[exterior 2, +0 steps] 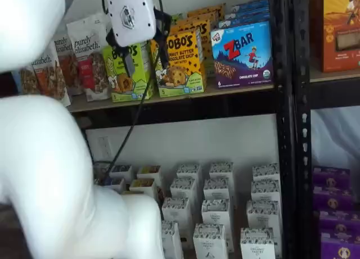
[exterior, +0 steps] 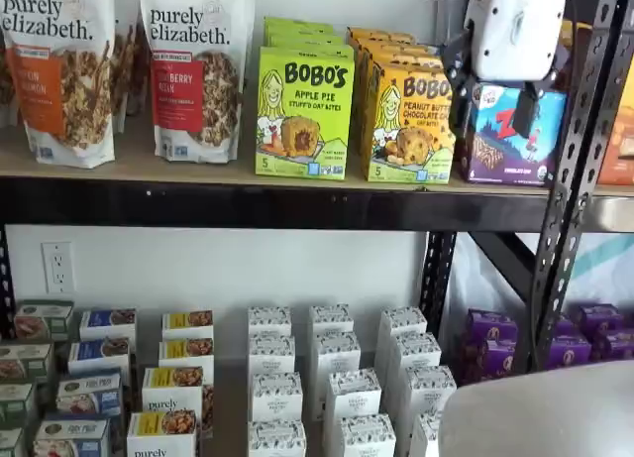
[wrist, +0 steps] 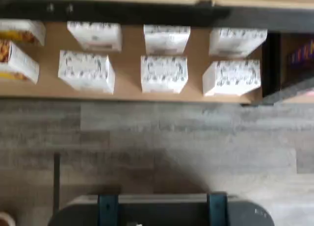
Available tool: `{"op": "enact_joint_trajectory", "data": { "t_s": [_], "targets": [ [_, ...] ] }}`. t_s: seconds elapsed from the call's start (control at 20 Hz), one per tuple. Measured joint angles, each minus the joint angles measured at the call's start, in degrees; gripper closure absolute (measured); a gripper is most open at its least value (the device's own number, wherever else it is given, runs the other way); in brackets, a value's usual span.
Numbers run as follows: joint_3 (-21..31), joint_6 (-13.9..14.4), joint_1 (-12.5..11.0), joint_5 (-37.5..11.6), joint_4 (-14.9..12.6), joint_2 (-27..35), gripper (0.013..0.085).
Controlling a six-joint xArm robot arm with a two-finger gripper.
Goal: Pick up the orange box on the top shelf, the fifth box from the left
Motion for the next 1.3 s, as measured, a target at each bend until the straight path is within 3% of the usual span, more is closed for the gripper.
{"op": "enact_joint_trajectory", "data": {
  "t_s": [0.55, 1.0, 1.3],
  "targets": [
    [-3.7, 0.8, 0.3, -11.5, -0.1, 8.3, 0.013],
    [-7.4, -0.8, -1.8, -13.7, 3.1, 13.9, 0.013],
    [-8.0, -1.1, -2.0, -15.3, 3.4, 15.4, 0.013]
  ]
}}
